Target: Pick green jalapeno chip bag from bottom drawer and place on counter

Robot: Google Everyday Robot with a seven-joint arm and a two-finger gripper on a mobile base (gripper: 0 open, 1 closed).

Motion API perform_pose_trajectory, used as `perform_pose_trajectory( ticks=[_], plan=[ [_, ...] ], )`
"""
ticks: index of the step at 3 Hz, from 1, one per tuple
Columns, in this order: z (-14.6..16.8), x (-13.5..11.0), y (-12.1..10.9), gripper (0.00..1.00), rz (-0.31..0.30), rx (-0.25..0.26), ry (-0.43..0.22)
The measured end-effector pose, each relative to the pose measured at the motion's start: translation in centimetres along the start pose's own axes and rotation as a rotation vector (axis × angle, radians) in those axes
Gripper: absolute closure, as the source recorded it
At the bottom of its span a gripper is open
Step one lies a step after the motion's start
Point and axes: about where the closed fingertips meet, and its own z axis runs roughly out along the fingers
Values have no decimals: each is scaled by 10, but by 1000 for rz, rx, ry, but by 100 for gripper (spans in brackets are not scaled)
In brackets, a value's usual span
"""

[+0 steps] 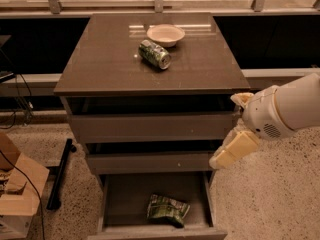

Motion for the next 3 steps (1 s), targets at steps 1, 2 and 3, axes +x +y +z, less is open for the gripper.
perform_pose_trajectory(
  ticks=[1, 2, 3],
  plan=[
    [-1, 0, 0, 0, -3, 1, 5],
    [17, 5, -2, 0, 13, 33, -18],
    [72, 34, -5, 0, 29, 60, -66]
  ],
)
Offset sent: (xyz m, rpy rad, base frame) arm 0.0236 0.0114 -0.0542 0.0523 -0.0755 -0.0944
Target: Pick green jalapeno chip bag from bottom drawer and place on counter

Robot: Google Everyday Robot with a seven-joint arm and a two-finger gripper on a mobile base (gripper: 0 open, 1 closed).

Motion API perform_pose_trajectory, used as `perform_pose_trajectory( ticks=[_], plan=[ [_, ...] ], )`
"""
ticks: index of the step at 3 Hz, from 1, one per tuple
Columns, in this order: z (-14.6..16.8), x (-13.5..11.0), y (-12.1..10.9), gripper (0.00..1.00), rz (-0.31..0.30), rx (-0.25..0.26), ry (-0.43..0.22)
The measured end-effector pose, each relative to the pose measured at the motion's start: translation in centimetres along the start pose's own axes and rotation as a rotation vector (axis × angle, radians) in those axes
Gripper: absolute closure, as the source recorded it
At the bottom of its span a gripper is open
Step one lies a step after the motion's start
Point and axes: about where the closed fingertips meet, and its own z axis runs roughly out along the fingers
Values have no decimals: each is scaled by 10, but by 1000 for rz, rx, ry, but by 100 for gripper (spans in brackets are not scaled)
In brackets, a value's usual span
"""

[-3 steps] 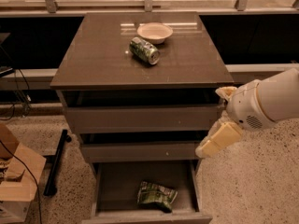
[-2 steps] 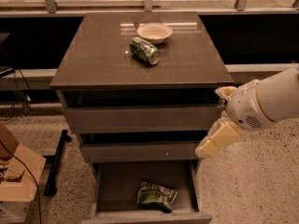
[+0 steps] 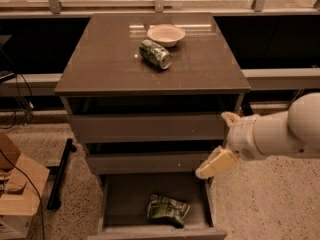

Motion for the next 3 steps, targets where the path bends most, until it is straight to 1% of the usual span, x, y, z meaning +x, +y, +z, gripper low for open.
perform_pose_trajectory(
  ticks=[1, 2, 3],
  plan=[
    [45, 26, 3, 0, 11, -34, -15],
    [91, 60, 15, 0, 54, -101, -29],
    [142, 108, 29, 0, 181, -237, -46]
  ],
)
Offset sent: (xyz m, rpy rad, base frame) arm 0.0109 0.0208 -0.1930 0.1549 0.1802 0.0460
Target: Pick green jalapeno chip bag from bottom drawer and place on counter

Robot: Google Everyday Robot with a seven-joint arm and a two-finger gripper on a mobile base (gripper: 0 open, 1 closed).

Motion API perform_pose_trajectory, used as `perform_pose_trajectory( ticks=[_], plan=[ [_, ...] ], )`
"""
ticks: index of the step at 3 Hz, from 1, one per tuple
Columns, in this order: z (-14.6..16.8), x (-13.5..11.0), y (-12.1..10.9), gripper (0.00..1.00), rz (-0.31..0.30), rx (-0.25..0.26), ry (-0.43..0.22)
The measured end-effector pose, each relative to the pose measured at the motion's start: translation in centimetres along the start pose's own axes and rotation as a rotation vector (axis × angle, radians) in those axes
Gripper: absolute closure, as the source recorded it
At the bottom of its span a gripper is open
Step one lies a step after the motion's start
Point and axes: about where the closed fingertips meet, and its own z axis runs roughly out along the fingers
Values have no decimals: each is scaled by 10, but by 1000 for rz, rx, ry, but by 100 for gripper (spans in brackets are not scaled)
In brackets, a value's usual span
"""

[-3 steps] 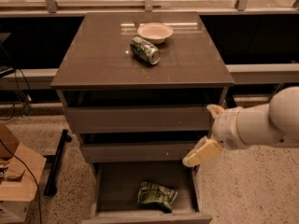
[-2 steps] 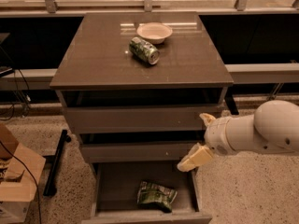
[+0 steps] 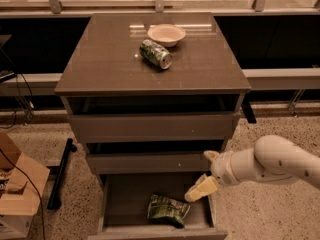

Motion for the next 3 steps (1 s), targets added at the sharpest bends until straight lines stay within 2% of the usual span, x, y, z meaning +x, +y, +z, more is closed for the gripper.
perform_pose_trajectory(
  ticks=[1, 2, 3],
  plan=[
    [26, 23, 7, 0, 40, -48, 8],
    [47, 31, 13, 0, 44, -69, 32],
    [76, 53, 8, 0, 85, -76, 30]
  ],
)
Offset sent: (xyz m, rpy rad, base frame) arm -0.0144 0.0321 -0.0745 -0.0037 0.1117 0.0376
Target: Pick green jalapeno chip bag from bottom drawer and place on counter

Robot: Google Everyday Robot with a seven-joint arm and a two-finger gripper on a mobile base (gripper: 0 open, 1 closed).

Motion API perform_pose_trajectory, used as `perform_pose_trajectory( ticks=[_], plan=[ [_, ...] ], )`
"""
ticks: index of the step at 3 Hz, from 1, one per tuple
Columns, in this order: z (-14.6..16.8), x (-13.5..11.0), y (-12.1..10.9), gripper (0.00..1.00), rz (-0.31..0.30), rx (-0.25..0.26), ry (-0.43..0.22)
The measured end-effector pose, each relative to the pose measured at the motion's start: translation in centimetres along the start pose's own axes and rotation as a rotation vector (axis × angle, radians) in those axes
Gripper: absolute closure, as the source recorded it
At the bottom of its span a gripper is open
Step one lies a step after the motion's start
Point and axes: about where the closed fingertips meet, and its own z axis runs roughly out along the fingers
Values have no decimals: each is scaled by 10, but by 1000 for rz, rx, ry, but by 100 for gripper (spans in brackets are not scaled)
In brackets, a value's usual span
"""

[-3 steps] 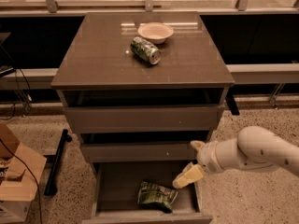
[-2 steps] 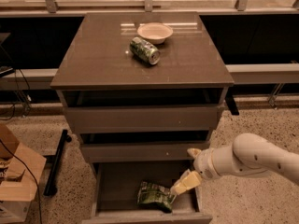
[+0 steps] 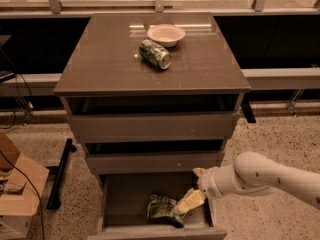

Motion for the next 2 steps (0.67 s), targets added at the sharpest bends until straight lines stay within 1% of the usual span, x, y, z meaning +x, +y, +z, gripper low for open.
perform_pose_trajectory(
  ticks=[1, 2],
  plan=[
    [38, 30, -14, 0, 55, -31, -6],
    [67, 49, -27, 0, 91, -71, -25]
  ],
)
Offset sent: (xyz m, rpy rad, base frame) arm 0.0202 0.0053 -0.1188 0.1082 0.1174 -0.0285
